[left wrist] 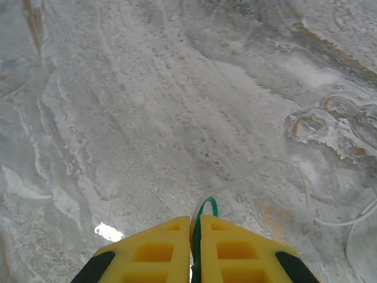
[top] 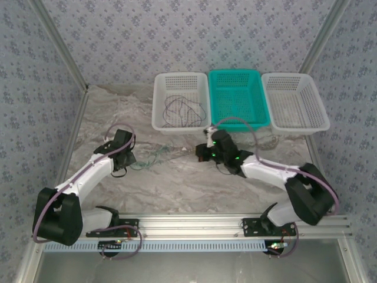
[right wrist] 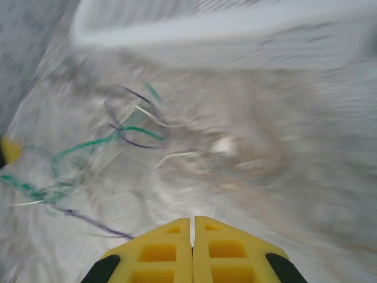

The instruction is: Untangle the cables

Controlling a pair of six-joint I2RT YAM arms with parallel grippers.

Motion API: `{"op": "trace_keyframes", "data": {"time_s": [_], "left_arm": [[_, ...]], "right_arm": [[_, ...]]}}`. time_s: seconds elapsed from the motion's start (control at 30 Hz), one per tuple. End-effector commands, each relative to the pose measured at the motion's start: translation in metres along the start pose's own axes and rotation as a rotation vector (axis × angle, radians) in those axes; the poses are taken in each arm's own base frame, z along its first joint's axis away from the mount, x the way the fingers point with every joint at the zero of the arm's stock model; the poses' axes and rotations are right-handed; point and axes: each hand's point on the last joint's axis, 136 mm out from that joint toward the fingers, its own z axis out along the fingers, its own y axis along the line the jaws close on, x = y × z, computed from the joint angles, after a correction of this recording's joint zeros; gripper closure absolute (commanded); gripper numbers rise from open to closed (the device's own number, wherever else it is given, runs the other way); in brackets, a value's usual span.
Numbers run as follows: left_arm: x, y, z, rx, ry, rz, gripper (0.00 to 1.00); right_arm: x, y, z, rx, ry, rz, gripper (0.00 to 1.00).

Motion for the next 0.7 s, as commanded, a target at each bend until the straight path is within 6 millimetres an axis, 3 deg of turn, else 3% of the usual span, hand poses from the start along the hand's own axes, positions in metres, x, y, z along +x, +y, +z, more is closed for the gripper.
{"op": "trace_keyframes", "data": {"time_s": [0.0, 0.17, 0.47, 0.57, 0.67], "left_arm": [[-0.009, 0.030, -0.008, -0.106, -0.036, -0.036, 0.90], [-0.017, 0.045, -0.009, -0.129, -0.049, -0.068, 0.94], [-0.033, 0.077, -0.007, -0.195, -0.062, -0.149, 0.99], [-0.035, 0.082, -0.007, -0.199, -0.067, -0.184, 0.99], [-0.034, 0.076, -0.005, -0.160, -0.064, -0.190, 1.00]], "right_arm": [[-0.023, -0.066, -0.046, 0.248, -0.150, 0.122, 1.00], [-0.035, -0.131, -0.123, 0.502, -0.305, 0.255, 1.00], [-0.049, -0.171, -0.237, 0.715, -0.553, 0.424, 1.00], [-0.058, -0.176, -0.261, 0.733, -0.632, 0.484, 1.00], [-0.071, -0.169, -0.255, 0.651, -0.637, 0.468, 1.00]]}}
